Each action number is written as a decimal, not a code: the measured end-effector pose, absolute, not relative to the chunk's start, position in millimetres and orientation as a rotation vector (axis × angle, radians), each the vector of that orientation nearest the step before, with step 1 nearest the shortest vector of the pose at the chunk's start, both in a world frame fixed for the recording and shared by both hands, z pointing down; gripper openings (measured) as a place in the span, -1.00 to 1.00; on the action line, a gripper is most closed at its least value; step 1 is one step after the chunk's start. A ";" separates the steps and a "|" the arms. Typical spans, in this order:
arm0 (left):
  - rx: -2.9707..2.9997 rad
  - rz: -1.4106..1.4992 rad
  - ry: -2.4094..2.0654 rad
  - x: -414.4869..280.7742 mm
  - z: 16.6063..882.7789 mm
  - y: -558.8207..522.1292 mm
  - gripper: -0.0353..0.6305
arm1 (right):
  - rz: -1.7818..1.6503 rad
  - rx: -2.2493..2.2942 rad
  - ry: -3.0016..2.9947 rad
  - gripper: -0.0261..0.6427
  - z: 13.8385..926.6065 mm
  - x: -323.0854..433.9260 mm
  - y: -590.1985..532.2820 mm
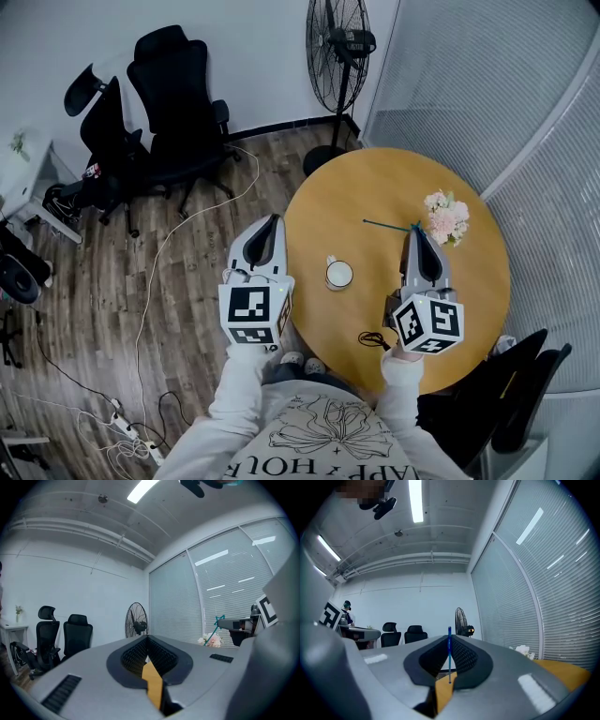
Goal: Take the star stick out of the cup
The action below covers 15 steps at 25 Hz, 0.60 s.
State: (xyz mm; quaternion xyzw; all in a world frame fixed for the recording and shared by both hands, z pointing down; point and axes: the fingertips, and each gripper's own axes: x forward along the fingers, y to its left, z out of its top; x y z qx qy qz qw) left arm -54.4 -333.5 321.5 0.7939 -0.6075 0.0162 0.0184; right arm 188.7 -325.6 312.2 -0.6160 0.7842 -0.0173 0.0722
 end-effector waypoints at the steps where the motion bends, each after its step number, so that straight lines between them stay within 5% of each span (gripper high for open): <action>1: 2.464 0.050 -1.888 -53.6 322.2 -333.6 -0.88 | -0.052 -1.851 2.356 -0.85 313.0 190.0 -325.8; 15: 2.457 0.047 -1.885 -48.8 325.9 -329.0 -0.88 | -0.073 -1.862 2.354 -0.85 319.4 195.0 -319.7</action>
